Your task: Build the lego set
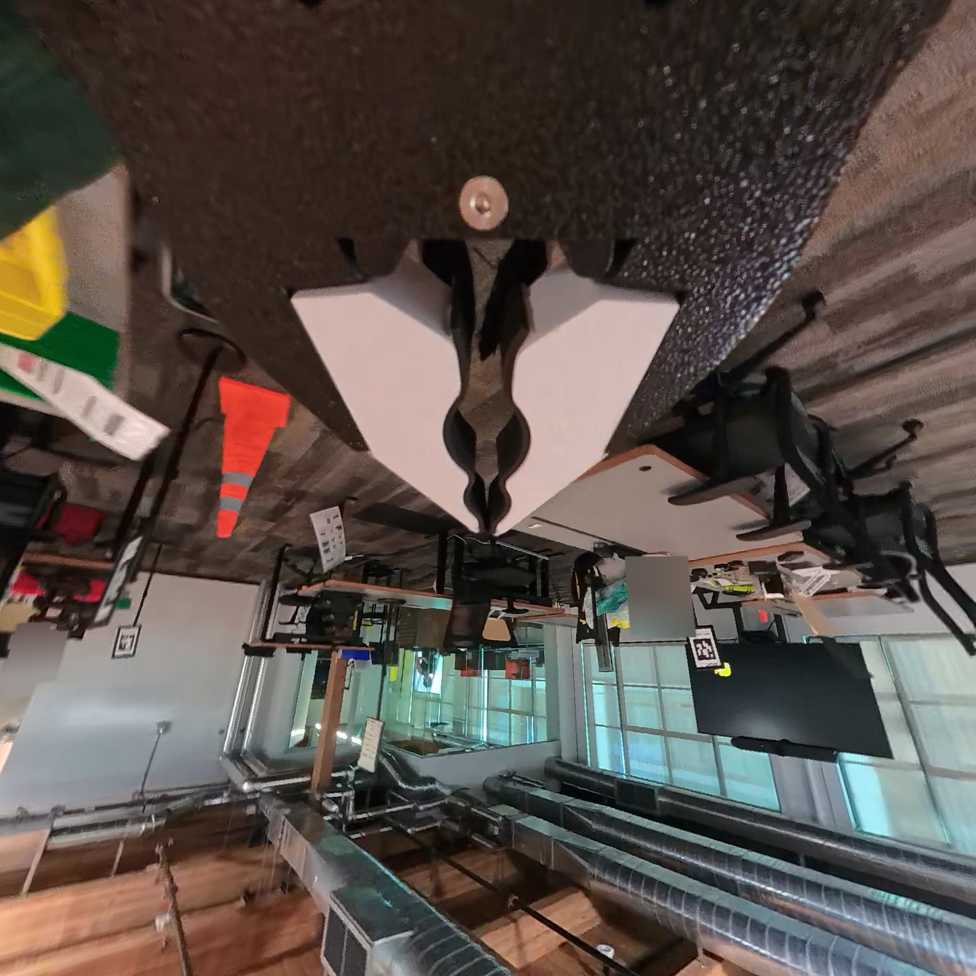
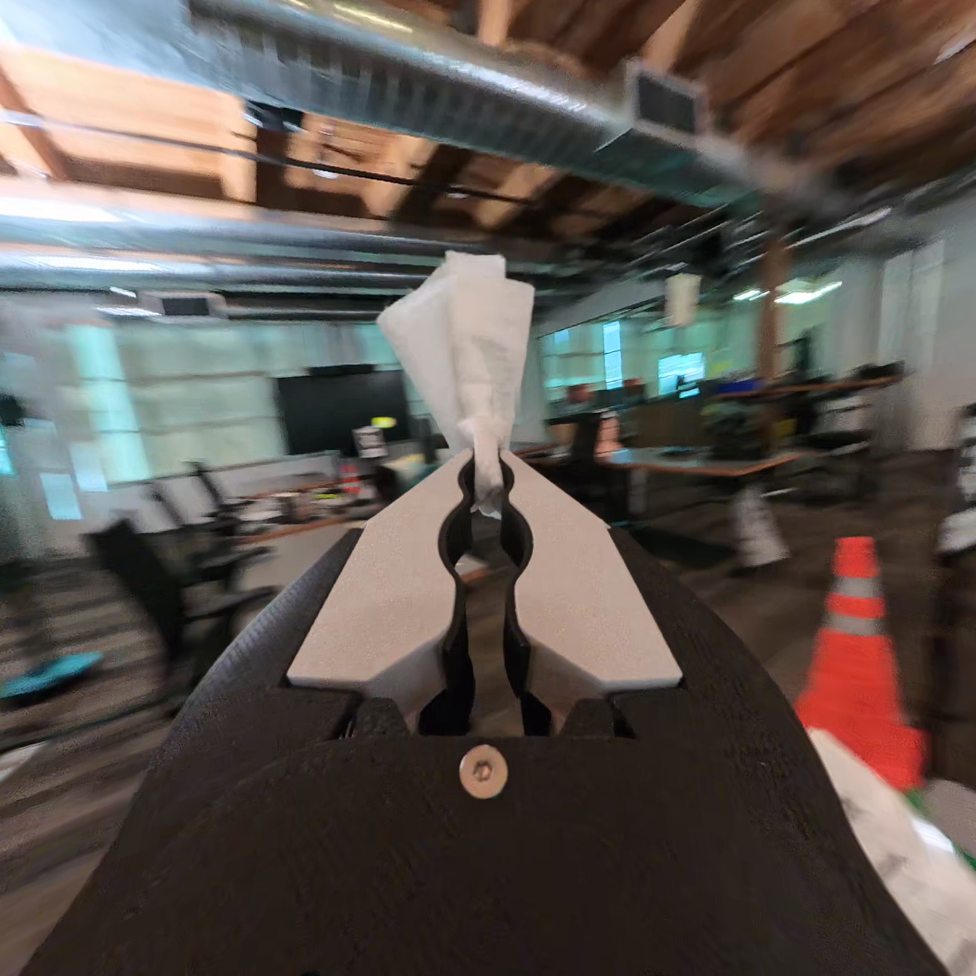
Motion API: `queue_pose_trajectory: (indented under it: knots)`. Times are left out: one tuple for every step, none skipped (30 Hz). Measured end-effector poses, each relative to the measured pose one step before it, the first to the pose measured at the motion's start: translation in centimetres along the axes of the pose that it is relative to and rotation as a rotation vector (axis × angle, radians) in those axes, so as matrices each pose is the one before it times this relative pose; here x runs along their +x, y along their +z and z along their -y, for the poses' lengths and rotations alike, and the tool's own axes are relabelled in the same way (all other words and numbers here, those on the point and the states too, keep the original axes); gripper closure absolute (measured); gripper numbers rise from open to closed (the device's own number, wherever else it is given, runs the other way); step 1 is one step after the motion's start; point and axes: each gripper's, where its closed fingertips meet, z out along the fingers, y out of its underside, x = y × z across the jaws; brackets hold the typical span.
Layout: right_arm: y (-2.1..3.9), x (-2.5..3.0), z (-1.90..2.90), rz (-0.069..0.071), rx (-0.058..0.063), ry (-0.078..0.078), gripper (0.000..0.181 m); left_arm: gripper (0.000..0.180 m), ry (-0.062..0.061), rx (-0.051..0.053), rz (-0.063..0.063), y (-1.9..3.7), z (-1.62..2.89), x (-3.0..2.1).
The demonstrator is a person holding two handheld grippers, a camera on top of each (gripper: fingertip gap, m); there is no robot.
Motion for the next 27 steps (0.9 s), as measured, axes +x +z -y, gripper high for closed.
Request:
queue_pose_trajectory:
  knots:
    - [1.056, 0.905, -1.673, -0.0969, 0.0012, -0.0685, 0.179, 0.180, 0.0164, -0.0125, -0.0041, 3.004, -0.340, -1.157]
    - [1.082, 0.547, -2.204, -0.0896, -0.0201, -0.0335, 0.179, 0.180, -0.0092, -0.0191, -0.0284, 3.497, -0.167, -0.931]
    - [1.117, -0.367, -2.373, -0.0382, -0.0251, -0.0011, 0.179, 0.180, -0.0163, -0.0109, -0.0576, 3.029, 0.062, -0.439]
    - [1.017, -0.651, -2.458, -0.0121, -0.0371, -0.0005, 0.179, 0.180, 0.0017, 0.0009, -0.0575, 2.825, 0.127, -0.409]
    - [1.104, -0.299, -2.956, -0.0401, -0.0504, -0.0225, 0.179, 0.180, 0.0273, 0.0000, -0.0340, 2.813, -0.175, -0.750]
    - [0.860, 0.032, -2.859, -0.0558, -0.0520, -0.0361, 0.179, 0.180, 0.0345, -0.0067, -0.0109, 2.541, -0.482, -1.023]
    - [0.793, -0.164, -2.868, -0.0419, -0.0568, -0.0217, 0.179, 0.180, 0.0205, -0.0064, -0.0032, 2.501, -0.600, -1.035]
    - [0.713, -0.203, -2.685, -0.0301, -0.0665, -0.0051, 0.179, 0.180, -0.0063, 0.0019, -0.0137, 2.511, -0.595, -0.844]
    - [0.925, -0.128, -2.782, -0.0362, -0.0607, -0.0036, 0.179, 0.180, -0.0286, 0.0079, -0.0275, 2.464, -0.533, -0.671]
    - [0.722, 0.283, -2.136, -0.0484, -0.0483, -0.0003, 0.179, 0.180, -0.0318, 0.0037, -0.0352, 2.510, -0.640, -0.686]
    - [1.014, 0.211, -2.257, -0.0480, -0.0421, 0.0101, 0.179, 0.180, -0.0189, -0.0084, -0.0352, 3.000, -0.889, -0.815]
    - [0.958, 0.367, -1.867, -0.0523, -0.0344, 0.0097, 0.178, 0.180, -0.0005, -0.0179, -0.0300, 2.635, -0.879, -0.955]
    - [1.036, 0.422, -1.601, -0.0583, -0.0220, -0.0054, 0.178, 0.180, 0.0115, -0.0171, -0.0263, 2.665, -0.774, -1.077]
    - [1.055, 0.343, -1.466, -0.0482, -0.0298, -0.0195, 0.178, 0.180, 0.0118, -0.0091, -0.0286, 2.651, -0.548, -1.104]
    - [1.516, 0.127, -1.786, -0.0472, -0.0413, -0.0120, 0.178, 0.180, 0.0082, 0.0008, -0.0328, 2.931, -0.305, -1.192]
    - [1.237, 0.289, -1.323, -0.0440, -0.0353, -0.0027, 0.178, 0.180, 0.0077, 0.0056, -0.0333, 2.642, -0.205, -1.123]
    - [1.624, 0.154, -1.316, -0.0492, -0.0253, -0.0095, 0.178, 0.180, 0.0125, 0.0057, -0.0321, 2.619, -0.218, -1.181]
    - [1.357, 0.278, -1.207, -0.0493, -0.0360, -0.0211, 0.178, 0.180, 0.0155, 0.0048, -0.0267, 2.662, -0.279, -1.297]
    - [1.828, -0.120, -1.917, -0.0429, -0.0682, -0.0229, 0.178, 0.180, 0.0029, -0.0057, -0.0241, 2.815, -0.332, -1.399]
    - [1.577, -0.153, -1.786, -0.0308, -0.0772, -0.0203, 0.178, 0.180, -0.0192, -0.0178, -0.0432, 3.335, -0.343, -1.256]
    - [2.094, -0.312, -1.789, -0.0258, -0.0766, -0.0130, 0.178, 0.180, -0.0163, -0.0155, -0.0629, 2.786, -0.103, -0.690]
    - [1.765, -0.175, -1.646, -0.0183, -0.0805, 0.0012, 0.178, 0.180, 0.0032, -0.0157, -0.0477, 2.900, -0.233, -0.843]
    - [2.193, -0.385, -1.528, -0.0117, -0.0761, 0.0074, 0.178, 0.180, 0.0140, -0.0216, -0.0318, 2.692, -0.291, -0.864]
    - [1.783, -0.204, -1.353, -0.0064, -0.0817, 0.0071, 0.178, 0.180, 0.0099, -0.0256, -0.0366, 2.679, -0.251, -0.621]
    - [1.967, -0.115, -1.105, -0.0195, -0.0742, 0.0053, 0.178, 0.180, 0.0041, -0.0186, -0.0429, 2.625, -0.088, -0.340]
    - [1.680, 0.008, -0.720, -0.0193, -0.0588, 0.0081, 0.178, 0.180, 0.0064, -0.0119, -0.0505, 3.137, 0.062, -0.274]
    - [1.470, 0.062, -0.454, -0.0144, -0.0508, 0.0114, 0.178, 0.180, 0.0128, -0.0202, -0.0542, 2.749, -0.182, -0.107]
